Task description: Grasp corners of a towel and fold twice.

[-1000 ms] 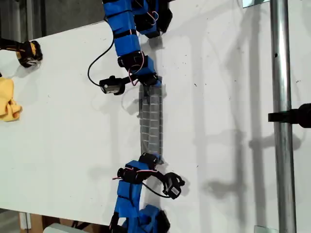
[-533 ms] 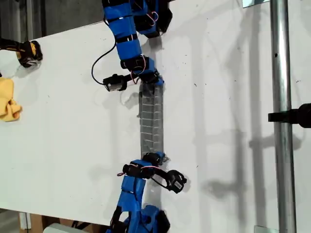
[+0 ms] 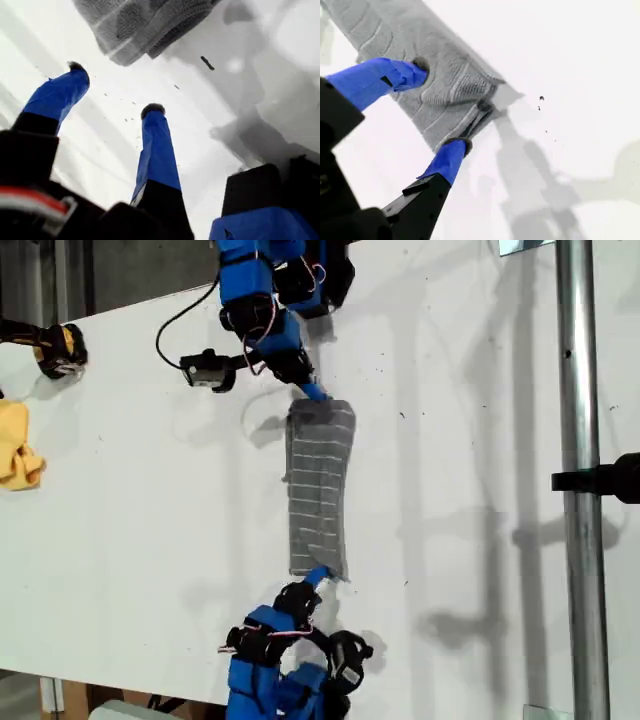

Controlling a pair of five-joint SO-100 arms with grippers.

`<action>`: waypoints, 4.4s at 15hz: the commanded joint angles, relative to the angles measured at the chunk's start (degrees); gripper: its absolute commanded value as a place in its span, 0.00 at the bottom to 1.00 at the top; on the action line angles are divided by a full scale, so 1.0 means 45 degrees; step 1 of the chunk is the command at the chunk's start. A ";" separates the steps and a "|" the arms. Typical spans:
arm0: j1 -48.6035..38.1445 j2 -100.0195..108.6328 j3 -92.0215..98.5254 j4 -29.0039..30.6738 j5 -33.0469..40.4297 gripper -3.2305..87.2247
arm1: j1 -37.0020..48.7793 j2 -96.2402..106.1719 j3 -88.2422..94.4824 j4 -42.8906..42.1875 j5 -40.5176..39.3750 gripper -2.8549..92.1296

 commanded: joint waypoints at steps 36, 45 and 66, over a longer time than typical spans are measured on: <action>0.0586 1.8789 1.2305 -0.0898 -0.2090 0.19 | 0.2168 -1.0566 -0.3379 -0.8828 0.1719 0.03; 0.0566 1.8789 1.2148 -0.0918 -0.1875 0.19 | 0.1855 0.6465 0.3574 0.0020 0.5566 0.03; 0.0605 1.8789 1.2129 -0.0879 -0.1934 0.19 | 0.1094 -1.6895 -1.3281 -0.7559 0.0332 0.29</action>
